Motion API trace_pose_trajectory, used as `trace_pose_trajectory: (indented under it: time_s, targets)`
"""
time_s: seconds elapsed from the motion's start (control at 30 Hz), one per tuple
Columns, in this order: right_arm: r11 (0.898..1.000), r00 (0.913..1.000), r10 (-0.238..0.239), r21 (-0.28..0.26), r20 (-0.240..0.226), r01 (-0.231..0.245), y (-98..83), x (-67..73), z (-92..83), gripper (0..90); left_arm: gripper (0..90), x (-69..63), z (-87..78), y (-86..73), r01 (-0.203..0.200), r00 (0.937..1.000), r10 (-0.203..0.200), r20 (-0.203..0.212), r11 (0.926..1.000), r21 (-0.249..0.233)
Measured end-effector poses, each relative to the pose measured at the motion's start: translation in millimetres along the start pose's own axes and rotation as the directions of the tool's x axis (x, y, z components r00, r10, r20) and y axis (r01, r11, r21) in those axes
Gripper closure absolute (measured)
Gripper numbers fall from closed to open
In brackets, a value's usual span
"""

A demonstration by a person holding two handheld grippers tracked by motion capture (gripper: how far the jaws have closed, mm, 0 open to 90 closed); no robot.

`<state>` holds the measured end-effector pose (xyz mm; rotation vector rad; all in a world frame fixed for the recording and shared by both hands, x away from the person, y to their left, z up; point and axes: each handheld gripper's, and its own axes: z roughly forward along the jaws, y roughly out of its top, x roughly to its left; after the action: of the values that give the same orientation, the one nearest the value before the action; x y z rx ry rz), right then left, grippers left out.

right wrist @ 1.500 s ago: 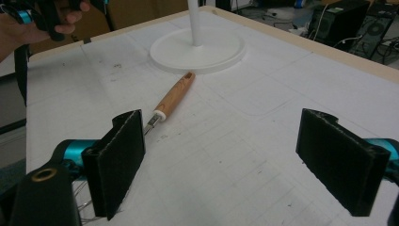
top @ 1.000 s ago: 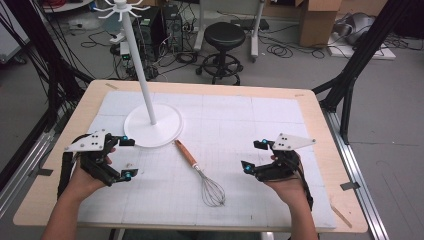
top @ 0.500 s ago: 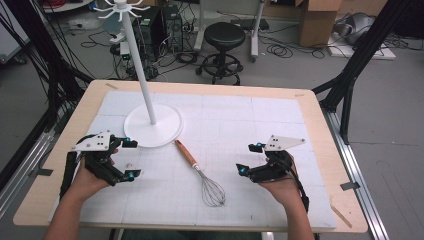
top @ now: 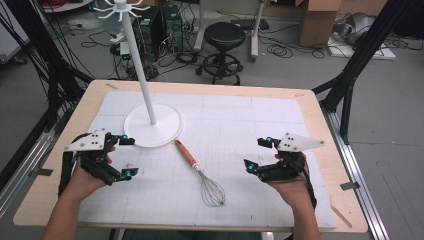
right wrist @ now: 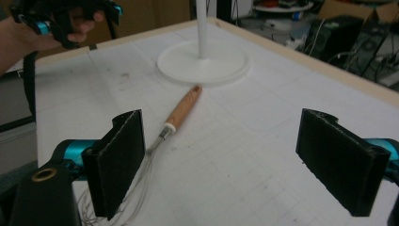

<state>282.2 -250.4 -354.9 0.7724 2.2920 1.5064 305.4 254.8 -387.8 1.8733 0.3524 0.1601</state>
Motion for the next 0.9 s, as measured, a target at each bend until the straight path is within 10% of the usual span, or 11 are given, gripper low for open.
trace_pose_trajectory:
  time_s: [0.9]
  targets:
    - [1.000,1.0000,0.009,0.015,0.000,-0.009,-3.8,-2.5,3.6,15.0,1.8,1.7,0.7,-1.1,0.005,1.0000,-0.005,0.001,1.0000,0.000]
